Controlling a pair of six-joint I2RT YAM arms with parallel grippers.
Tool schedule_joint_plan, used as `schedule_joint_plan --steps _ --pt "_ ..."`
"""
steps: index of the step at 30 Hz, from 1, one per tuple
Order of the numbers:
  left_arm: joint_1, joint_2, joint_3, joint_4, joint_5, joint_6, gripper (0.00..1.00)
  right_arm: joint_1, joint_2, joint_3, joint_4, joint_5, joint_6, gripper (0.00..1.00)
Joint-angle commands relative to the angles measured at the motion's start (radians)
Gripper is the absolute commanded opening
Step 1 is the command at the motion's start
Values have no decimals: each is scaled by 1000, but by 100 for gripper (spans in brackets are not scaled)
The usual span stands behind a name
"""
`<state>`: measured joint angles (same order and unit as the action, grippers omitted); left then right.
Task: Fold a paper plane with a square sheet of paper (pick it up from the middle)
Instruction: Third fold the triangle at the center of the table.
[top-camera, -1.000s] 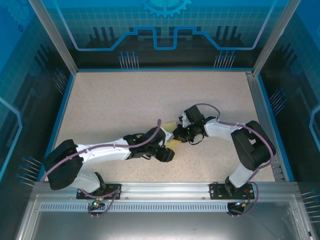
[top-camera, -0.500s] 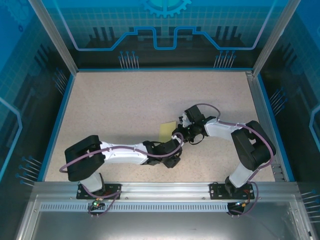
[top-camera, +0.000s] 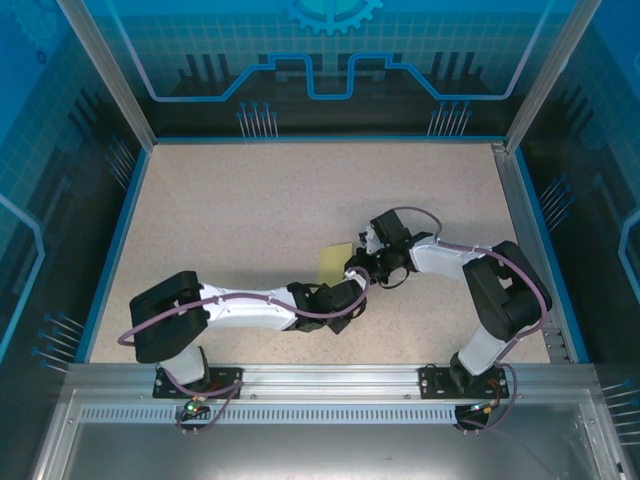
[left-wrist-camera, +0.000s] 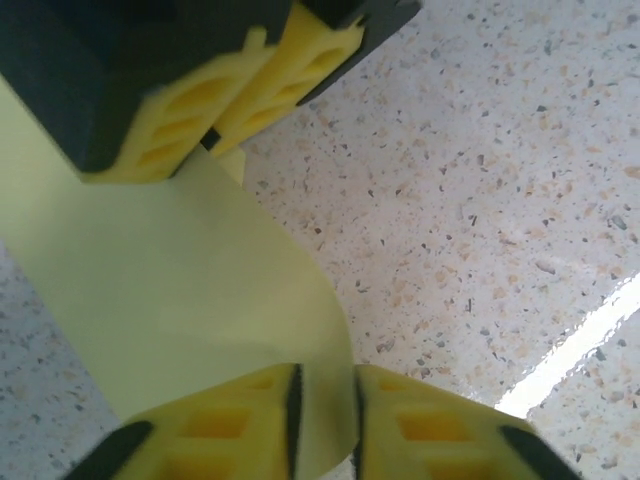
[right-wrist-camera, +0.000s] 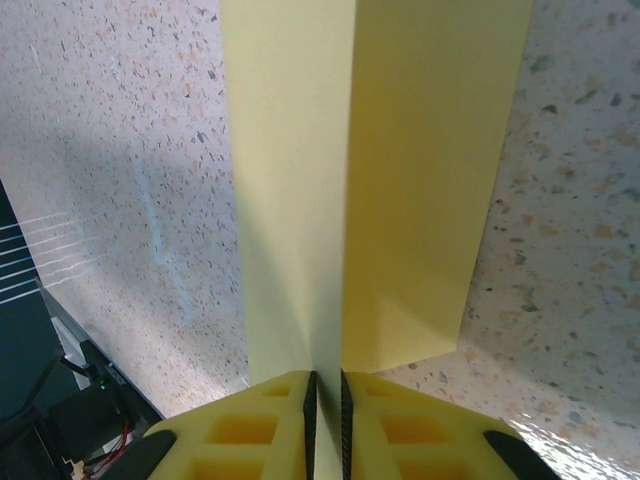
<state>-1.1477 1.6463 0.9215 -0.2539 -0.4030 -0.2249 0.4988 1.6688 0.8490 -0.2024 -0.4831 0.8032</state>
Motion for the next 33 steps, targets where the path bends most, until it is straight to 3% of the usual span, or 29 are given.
schedule_joint_plan --steps 1,5,9,14,20,33 --pt "-3 -34 0 -10 -18 15 16 -19 4 5 -28 -12 -7 16" --pt "13 -46 -2 -13 15 15 7 -25 -7 0 -32 -6 -11 18" --pt "57 -79 -25 5 121 10 0 -40 -43 -4 -49 0 -26 23" --pt "122 -106 -44 22 298 10 0 -63 -93 2 -86 25 -54 28" --pt "196 -102 -51 32 457 5 0 -62 -81 25 -72 20 -56 23" --pt "269 -91 -58 27 552 -2 0 -16 165 216 -127 48 -108 16"
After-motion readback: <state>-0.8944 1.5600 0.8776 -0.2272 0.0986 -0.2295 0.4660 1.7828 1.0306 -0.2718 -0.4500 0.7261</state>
